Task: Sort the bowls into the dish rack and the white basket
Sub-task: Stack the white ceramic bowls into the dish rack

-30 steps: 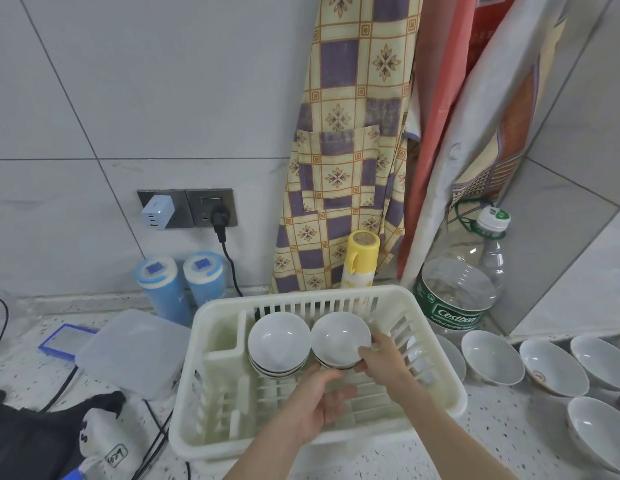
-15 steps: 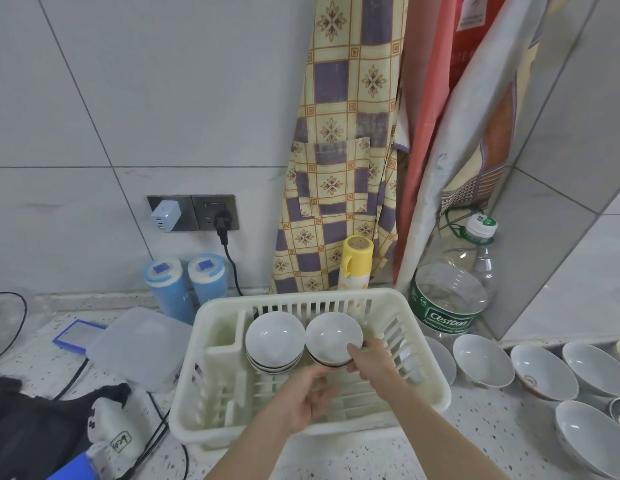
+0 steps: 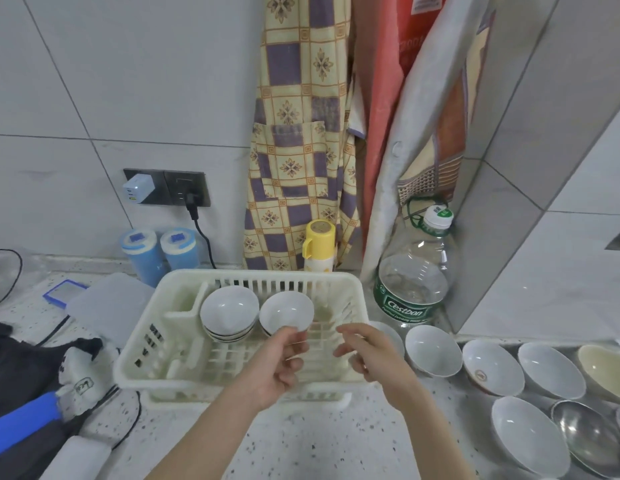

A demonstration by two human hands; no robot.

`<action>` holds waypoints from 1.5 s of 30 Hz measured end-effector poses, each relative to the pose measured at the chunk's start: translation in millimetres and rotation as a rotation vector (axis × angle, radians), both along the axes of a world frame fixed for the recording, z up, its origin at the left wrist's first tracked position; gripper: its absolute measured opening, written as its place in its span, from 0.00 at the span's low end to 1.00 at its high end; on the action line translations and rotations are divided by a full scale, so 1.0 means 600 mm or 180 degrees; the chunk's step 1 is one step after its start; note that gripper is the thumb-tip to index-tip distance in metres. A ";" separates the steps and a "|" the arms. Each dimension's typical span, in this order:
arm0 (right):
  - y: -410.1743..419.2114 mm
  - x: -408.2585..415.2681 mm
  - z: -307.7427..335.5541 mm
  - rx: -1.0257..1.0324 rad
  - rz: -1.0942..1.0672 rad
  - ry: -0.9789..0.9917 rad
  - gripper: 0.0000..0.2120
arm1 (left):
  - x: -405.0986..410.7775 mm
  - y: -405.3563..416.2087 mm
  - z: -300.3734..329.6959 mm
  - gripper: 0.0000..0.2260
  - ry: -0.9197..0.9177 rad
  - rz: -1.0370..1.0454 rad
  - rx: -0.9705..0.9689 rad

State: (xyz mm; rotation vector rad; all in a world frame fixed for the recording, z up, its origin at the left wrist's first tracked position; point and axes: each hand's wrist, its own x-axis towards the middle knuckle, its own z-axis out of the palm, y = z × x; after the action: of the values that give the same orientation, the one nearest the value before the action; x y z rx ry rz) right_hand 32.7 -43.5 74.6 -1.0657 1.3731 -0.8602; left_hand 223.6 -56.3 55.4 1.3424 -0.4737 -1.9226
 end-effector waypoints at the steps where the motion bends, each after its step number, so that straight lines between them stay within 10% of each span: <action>1: 0.009 -0.026 0.000 -0.0013 -0.0205 -0.0160 0.08 | -0.024 0.006 0.008 0.07 0.0033 -0.0157 -0.0031; 9: 0.056 -0.206 -0.053 0.0653 -0.1298 -0.0839 0.08 | -0.225 0.050 -0.003 0.07 -0.0042 -0.1210 0.0107; 25: 0.010 -0.267 -0.191 0.1844 -0.1728 -0.0961 0.12 | -0.335 -0.001 -0.168 0.15 -0.0327 0.0781 0.0845; 45: 0.029 -0.270 -0.186 0.1376 -0.2220 -0.0920 0.13 | -0.329 0.002 -0.173 0.13 -0.0720 0.0702 0.0566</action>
State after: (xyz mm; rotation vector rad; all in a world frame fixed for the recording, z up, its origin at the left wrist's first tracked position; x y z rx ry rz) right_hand -129.4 -26.3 -37.0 -0.1036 1.5988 -1.0909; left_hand 26.0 -55.3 -48.4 1.6646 -0.2534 -1.6717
